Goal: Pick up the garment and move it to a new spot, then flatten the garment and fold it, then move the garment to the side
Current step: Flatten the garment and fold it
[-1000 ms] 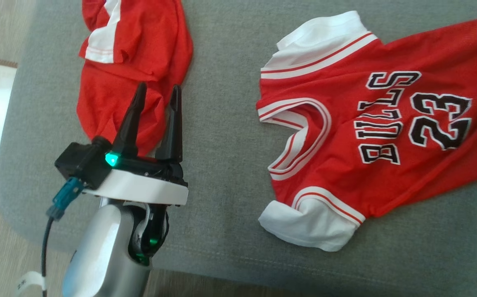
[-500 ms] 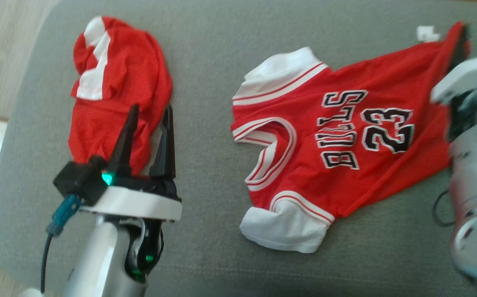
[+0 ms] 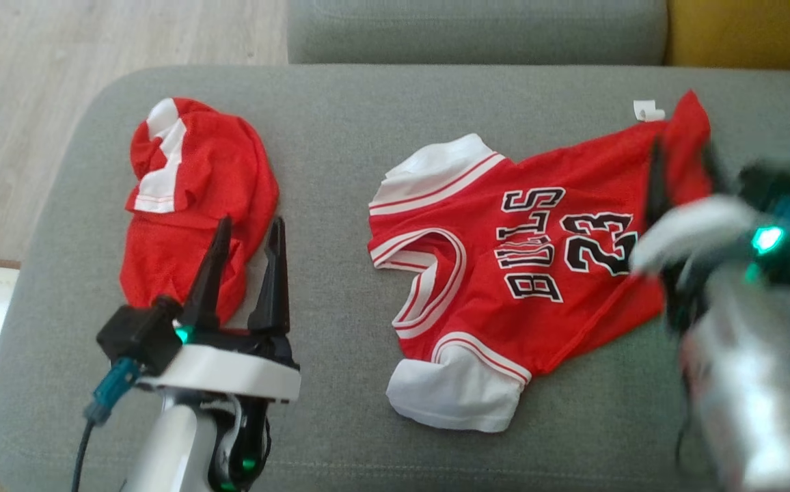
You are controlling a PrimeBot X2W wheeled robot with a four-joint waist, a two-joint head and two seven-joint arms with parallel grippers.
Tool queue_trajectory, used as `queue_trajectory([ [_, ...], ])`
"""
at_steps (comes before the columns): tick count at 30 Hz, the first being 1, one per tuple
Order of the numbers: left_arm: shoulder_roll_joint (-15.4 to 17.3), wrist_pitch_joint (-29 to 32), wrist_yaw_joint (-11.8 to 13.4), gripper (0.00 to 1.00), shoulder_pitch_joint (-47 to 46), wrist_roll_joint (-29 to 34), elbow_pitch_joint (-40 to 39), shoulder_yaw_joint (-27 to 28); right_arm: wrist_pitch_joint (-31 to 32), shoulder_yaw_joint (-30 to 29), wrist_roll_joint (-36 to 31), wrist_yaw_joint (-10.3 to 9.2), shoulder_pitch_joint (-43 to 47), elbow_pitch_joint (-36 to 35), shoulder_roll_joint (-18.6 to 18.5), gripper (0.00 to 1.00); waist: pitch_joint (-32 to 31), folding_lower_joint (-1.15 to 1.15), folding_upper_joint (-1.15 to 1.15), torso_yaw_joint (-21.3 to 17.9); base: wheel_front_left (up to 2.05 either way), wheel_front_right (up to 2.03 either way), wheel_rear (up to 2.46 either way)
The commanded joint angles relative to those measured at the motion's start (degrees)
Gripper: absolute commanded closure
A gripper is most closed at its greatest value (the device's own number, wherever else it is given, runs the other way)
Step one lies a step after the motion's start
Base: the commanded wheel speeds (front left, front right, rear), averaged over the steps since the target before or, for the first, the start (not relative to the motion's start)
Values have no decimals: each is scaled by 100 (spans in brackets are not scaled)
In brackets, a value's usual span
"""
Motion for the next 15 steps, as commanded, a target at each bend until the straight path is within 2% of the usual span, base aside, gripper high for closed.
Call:
queue_trajectory([
  [1,37,-29,20,0,-134,33,-215,214,-76,274,83,43,229,-262,90,0,-36,0,0,25,0,0,0],
  [4,37,-29,24,0,-71,47,-240,212,-77,819,482,43,1097,-1144,91,0,-49,0,0,79,0,0,0],
  [7,37,-29,21,0,-53,62,-246,195,-2,1021,478,43,1575,-1795,91,0,-17,0,0,181,0,0,0],
  [15,37,-29,33,0,-141,10,-254,123,803,1329,182,43,1836,-3125,91,0,202,0,0,628,0,0,0],
])
